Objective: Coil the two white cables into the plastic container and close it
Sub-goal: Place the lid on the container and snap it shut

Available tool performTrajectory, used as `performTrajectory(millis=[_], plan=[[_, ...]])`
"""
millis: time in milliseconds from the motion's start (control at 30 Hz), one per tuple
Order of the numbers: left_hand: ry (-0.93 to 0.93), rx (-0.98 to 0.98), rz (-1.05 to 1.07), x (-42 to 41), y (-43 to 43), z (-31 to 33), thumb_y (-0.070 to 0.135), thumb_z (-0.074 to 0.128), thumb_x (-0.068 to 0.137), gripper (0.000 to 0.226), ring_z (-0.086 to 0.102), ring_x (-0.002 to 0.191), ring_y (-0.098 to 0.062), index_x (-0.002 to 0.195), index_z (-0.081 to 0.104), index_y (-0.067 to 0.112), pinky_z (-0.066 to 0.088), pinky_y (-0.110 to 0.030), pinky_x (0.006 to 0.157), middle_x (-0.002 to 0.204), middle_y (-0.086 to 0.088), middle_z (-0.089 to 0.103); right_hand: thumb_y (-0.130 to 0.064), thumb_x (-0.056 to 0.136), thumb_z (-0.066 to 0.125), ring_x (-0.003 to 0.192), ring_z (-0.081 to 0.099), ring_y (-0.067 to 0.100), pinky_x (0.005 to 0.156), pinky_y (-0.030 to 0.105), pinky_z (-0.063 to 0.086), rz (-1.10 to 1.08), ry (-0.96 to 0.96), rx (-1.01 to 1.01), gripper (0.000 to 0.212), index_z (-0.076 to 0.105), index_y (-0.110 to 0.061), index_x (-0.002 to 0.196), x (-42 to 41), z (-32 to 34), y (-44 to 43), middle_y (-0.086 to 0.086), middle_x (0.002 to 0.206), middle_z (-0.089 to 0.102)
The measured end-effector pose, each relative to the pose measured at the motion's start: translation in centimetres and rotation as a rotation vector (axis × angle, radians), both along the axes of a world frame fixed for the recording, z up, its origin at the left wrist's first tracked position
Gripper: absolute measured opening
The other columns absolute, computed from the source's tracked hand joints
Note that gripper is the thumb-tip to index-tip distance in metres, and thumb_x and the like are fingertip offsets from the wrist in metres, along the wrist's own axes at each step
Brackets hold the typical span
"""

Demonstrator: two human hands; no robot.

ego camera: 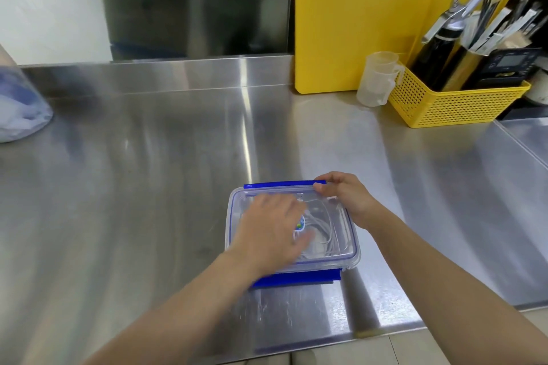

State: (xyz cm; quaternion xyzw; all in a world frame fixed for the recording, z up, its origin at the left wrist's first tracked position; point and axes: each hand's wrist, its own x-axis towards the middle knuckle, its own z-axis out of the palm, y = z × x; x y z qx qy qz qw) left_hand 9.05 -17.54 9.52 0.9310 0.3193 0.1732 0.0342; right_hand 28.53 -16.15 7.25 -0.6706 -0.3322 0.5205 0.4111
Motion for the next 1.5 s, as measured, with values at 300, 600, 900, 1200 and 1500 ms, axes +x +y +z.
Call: performTrajectory(millis=[300, 600, 900, 1200, 1500], plan=[[0.438, 0.242, -0.213, -1.0, -3.2, -4.1, 0.043, 0.087, 0.043, 0.105, 0.06, 0.116, -0.03, 0.134, 0.036, 0.025, 0.049, -0.046, 0.094, 0.126, -0.011, 0.063, -0.019, 0.086, 0.062, 0.074, 0.057, 0.013, 0.06, 0.021, 0.043, 0.116, -0.229, 0.029, 0.021, 0.062, -0.004, 0.1, 0.0, 0.4, 0.4, 0.003, 0.085, 0.062], [0.303, 0.22, -0.269, -1.1, -2.3, -3.0, 0.039, 0.034, 0.08, 0.053, 0.063, 0.113, -0.029, 0.116, 0.061, 0.012, 0.05, -0.045, 0.092, 0.124, -0.011, 0.066, -0.045, 0.083, 0.057, 0.085, 0.059, 0.017, 0.082, 0.036, 0.049, 0.399, -0.682, 0.082, 0.026, 0.058, -0.021, 0.095, -0.4, -0.2, 1.6, 0.001, 0.096, 0.065], [0.191, 0.25, -0.342, -0.8, 0.0, -3.4, 0.054, 0.041, 0.083, 0.054, 0.067, 0.106, -0.021, 0.119, 0.064, 0.021, 0.053, -0.045, 0.088, 0.119, -0.001, 0.069, -0.049, 0.089, 0.047, 0.101, 0.054, 0.022, 0.095, 0.041, 0.029, 0.578, -1.032, 0.178, 0.04, 0.056, -0.019, 0.113, -2.0, 0.4, 2.9, 0.003, 0.111, 0.06], [0.138, 0.251, -0.318, -0.5, -0.5, -3.6, 0.042, 0.042, 0.086, 0.046, 0.068, 0.102, -0.026, 0.11, 0.07, 0.015, 0.058, -0.041, 0.078, 0.112, -0.002, 0.072, -0.035, 0.084, 0.062, 0.088, 0.059, 0.023, 0.079, 0.037, 0.047, 0.454, -0.832, 0.225, 0.028, 0.066, -0.011, 0.098, -2.3, 0.4, 3.1, 0.009, 0.1, 0.068], [0.125, 0.113, -0.273, -0.6, -0.8, -3.3, 0.044, 0.047, 0.084, 0.043, 0.067, 0.107, -0.022, 0.11, 0.069, 0.018, 0.058, -0.037, 0.082, 0.113, 0.003, 0.072, -0.037, 0.083, 0.062, 0.089, 0.059, 0.023, 0.082, 0.041, 0.051, 0.429, -0.809, 0.213, 0.031, 0.066, -0.012, 0.1, -2.4, 0.7, 2.8, 0.007, 0.101, 0.067]])
